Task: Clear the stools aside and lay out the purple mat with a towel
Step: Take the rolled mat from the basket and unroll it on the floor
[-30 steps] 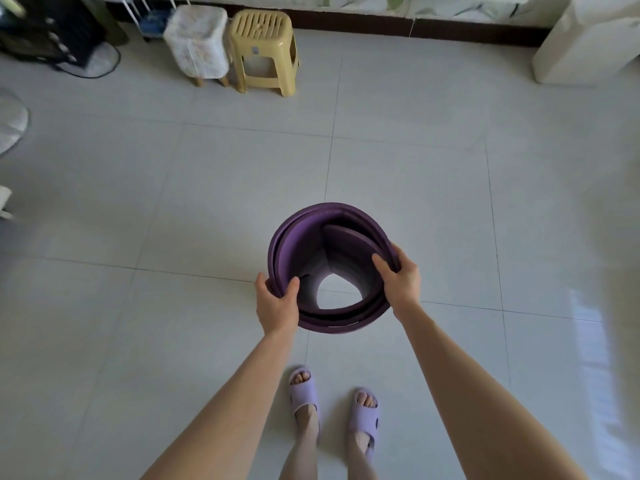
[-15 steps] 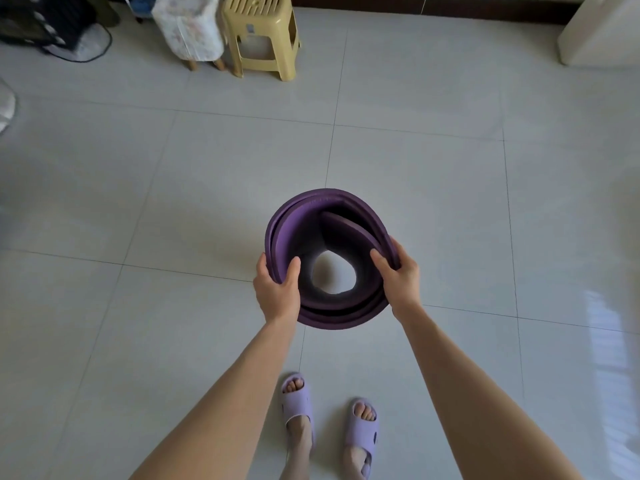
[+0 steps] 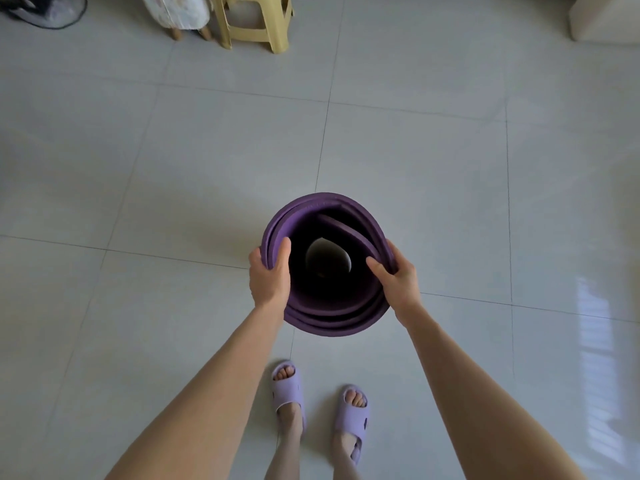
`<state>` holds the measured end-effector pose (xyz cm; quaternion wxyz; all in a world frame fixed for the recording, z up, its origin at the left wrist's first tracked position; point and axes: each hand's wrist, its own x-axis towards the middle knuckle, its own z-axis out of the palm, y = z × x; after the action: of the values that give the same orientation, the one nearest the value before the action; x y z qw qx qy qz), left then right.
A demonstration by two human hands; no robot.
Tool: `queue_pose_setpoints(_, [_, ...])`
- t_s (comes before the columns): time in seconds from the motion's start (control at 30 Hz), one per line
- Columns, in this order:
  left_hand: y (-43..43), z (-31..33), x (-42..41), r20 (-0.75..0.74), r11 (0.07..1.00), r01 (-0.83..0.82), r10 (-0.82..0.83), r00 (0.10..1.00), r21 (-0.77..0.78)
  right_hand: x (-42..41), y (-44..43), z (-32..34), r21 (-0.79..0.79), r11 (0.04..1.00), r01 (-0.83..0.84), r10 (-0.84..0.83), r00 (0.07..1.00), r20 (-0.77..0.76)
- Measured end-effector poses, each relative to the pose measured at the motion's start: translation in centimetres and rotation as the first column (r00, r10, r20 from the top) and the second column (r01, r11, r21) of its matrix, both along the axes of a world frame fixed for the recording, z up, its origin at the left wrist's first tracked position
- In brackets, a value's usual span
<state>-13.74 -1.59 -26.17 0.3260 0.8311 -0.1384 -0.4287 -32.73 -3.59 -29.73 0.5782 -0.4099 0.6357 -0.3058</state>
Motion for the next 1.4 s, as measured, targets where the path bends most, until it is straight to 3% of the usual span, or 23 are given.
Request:
queue_pose_setpoints(0.1, [-0.6,-0.2,0.0,-0.024,0.999,0.013,-0.012,1.000,0.037,0.2,-0.1,0.5,0.053,0.999,-0.002,0.000,1.000,0.024])
queue_pose_setpoints(0.23, [-0.4,0.1,-0.2,-0.033,0.997,-0.004,0.006,0.999,0.082,1.2,-1.7,2.9,0.249,0.966,0.066,-0.060,0.998,-0.030])
queue_pose_setpoints(0.33, [0.3,0.4,-0.3,-0.059,0.991,-0.063,0.070,0.996,0.118,1.5,-3.2,3.6,0.415,0.907,0.075,-0.026,0.992,-0.121])
queue_pose_setpoints(0.53, [1.9,1.1,0.0,-0.143,0.954,-0.112,0.156,0.977,0.279,2.0,-2.3,4.4,0.607,0.793,0.056,0.045,0.988,-0.150])
queue_pose_setpoints(0.6, [2.6,1.1,-0.2,-0.198,0.936,-0.117,0.191,0.962,0.332,1.0,-1.6,3.0,0.661,0.750,0.004,0.079,0.992,-0.095])
queue_pose_setpoints(0.77, [4.0,0.7,-0.5,-0.291,0.896,-0.061,0.206,0.934,0.440,1.1,0.2,4.7,0.663,0.734,-0.147,0.178,0.984,0.022])
queue_pose_setpoints(0.9, [6.1,-3.2,1.1,-0.474,0.893,0.046,0.193,0.859,0.447,0.6,1.3,4.0,0.747,0.635,-0.200,0.206,0.975,0.086])
queue_pose_setpoints(1.0, [6.4,0.3,0.8,-0.521,0.896,0.084,0.175,0.835,0.436,0.7,1.9,2.8,0.783,0.593,-0.189,0.240,0.969,0.053])
queue_pose_setpoints(1.4, [8.2,1.6,0.2,-0.493,0.966,-0.035,0.161,0.855,0.254,-0.4,3.4,1.8,0.683,0.688,-0.245,0.197,0.969,0.149])
